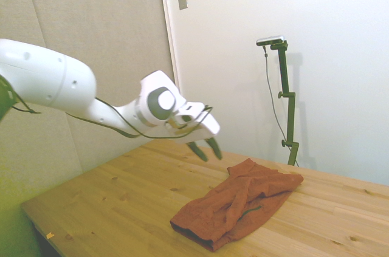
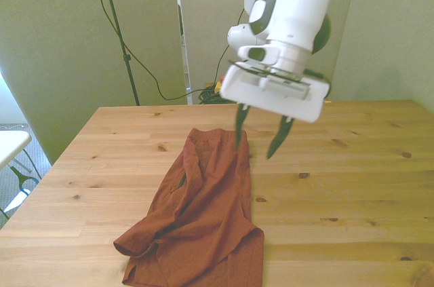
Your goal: Fold the shorts
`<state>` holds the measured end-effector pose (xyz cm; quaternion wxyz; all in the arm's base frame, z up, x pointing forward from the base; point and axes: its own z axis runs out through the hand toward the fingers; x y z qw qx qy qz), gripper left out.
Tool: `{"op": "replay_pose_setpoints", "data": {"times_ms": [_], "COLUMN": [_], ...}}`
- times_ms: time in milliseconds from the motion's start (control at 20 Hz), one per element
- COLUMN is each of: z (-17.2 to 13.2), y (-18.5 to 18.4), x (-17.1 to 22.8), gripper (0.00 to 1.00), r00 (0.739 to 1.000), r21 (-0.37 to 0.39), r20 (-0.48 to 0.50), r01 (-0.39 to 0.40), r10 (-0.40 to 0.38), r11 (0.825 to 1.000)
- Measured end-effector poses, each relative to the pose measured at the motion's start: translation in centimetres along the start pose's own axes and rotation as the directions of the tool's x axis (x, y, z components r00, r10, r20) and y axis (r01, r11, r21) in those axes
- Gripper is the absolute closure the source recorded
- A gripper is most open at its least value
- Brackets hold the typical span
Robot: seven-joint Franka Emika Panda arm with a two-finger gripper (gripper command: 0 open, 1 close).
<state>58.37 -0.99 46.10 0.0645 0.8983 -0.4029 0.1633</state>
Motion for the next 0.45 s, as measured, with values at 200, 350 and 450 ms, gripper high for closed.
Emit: {"op": "replay_pose_setpoints", "data": {"times_ms": [200, 350, 450], "z": [-4.6, -9.4, -11.4], "y": [3.3, 7.8, 10.7], "x": [-7.8, -9.7, -10.7], "gripper": [0.00, 0.00, 0.00], "r00": [0.963, 0.940, 0.941], "r21": [-0.011, -0.019, -0.021], "r20": [0.270, 0.342, 0.339], "r01": [-0.003, -0.003, -0.017], "r10": [0.006, 0.010, 0.023], "r11": [1.000, 1.000, 1.000]}}
